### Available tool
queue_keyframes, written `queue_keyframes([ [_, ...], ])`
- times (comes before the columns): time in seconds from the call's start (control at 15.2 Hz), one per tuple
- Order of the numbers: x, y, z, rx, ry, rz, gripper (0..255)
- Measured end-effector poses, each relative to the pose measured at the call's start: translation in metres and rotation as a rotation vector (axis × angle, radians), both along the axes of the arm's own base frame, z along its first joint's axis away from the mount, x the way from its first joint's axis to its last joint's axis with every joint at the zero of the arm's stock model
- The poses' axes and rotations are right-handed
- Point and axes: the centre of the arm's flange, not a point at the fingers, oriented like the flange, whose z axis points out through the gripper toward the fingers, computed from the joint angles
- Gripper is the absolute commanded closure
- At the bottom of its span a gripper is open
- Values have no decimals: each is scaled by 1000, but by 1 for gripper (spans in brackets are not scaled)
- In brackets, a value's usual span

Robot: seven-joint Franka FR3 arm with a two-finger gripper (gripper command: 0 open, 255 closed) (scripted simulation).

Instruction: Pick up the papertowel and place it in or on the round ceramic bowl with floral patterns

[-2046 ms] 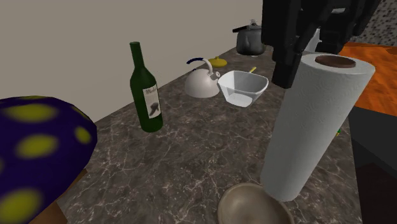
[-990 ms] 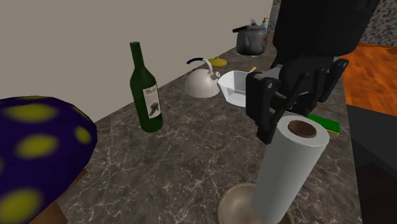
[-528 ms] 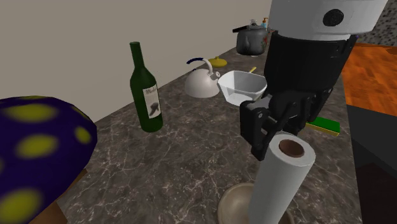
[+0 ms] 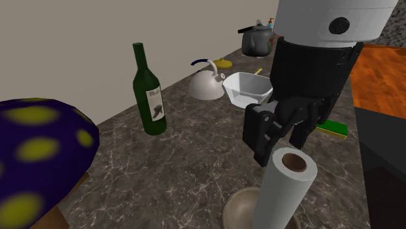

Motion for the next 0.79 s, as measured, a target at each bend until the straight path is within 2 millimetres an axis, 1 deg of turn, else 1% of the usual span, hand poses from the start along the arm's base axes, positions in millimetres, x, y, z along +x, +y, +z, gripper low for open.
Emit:
queue_keyframes([
  [0.33, 0, 0, 0, 0, 0, 0, 0],
  [0.4, 0, -1, 6, 0, 0, 0, 0],
  [0.46, 3, 0, 17, 1, -1, 0, 0],
  [0.59, -1, 0, 39, 1, -1, 0, 0],
  [0.66, 1, 0, 44, 1, -1, 0, 0],
  [0.79, 1, 1, 49, 0, 0, 0, 0],
])
